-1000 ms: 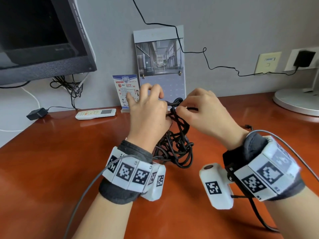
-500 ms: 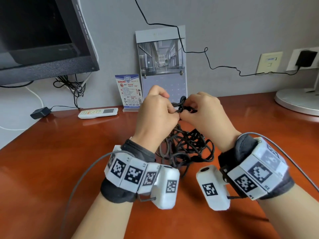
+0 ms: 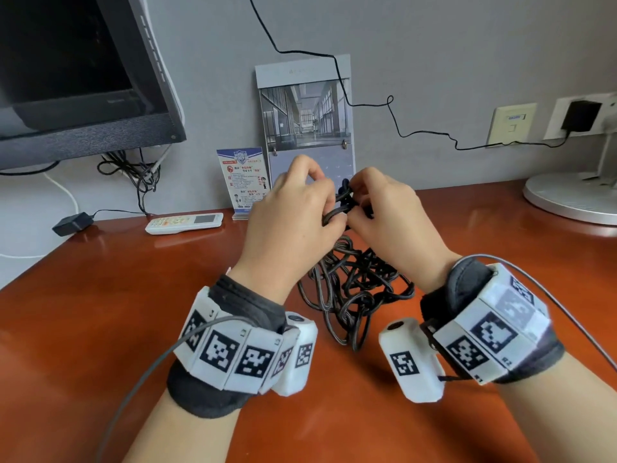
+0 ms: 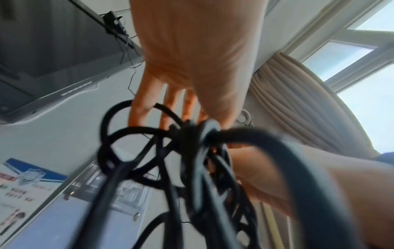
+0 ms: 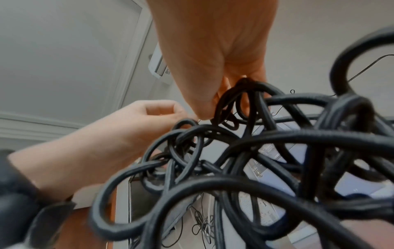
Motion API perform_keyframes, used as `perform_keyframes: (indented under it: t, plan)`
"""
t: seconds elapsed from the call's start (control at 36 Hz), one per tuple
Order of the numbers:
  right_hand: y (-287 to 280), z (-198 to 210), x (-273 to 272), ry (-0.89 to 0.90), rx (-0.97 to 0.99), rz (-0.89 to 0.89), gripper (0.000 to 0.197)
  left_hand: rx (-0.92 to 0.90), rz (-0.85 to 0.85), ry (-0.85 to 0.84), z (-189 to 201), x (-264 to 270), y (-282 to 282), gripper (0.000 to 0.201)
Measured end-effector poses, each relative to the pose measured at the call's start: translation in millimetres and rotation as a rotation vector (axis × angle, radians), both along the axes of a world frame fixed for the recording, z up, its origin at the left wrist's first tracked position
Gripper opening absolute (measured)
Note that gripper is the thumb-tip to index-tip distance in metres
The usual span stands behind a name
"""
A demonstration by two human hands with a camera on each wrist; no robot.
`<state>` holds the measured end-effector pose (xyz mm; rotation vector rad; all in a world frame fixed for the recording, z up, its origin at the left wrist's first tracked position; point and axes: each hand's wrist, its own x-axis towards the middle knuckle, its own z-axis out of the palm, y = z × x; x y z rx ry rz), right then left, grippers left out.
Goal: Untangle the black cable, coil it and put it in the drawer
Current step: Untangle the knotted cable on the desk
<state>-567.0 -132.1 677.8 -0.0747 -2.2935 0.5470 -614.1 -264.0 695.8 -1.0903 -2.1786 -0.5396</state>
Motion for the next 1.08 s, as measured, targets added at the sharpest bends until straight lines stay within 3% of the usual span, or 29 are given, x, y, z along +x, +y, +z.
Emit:
perform_keyframes:
  t: [0.14, 0.28, 0.39, 0.5, 0.67, 0.83, 1.08]
  plan:
    - [-5.2, -2.7, 2.2, 0.027, 0.046, 0.074, 0.023, -0.164, 0.113, 0.120, 5.2, 5.3, -4.5, 0.017]
    - [3.5, 10.7, 8.5, -0.004, -0.138, 0.139, 0.015, 0.041, -0.145, 0.084, 13.4, 0.2, -8.7, 0.005]
    - [12.3, 11.2, 10.1, -0.140, -0.148, 0.137, 0.009, 0.215, -0.281, 0.003, 16.9, 2.6, -6.6, 0.012]
    - [17.2, 11.6, 11.0, -0.062, -0.086, 0.107, 0.012, 0.261, -0.221, -0.044, 24.2, 2.3, -14.5, 0.011]
    - [8.2, 17.2, 13.4, 0.062, 0.206, -0.072, 0.015, 0.016, 0.046, -0.010, 30.8, 20.1, -18.9, 0.007]
    - [-0.5, 14.6, 14.6, 0.025, 0.361, -0.062, 0.014, -0.021, -0.001, -0.229, 28.5, 29.7, -10.7, 0.005]
    - [2.9, 10.6, 10.2, 0.007, 0.281, -0.047, 0.008, 0.052, -0.066, -0.196, 32.7, 20.2, -22.3, 0.013]
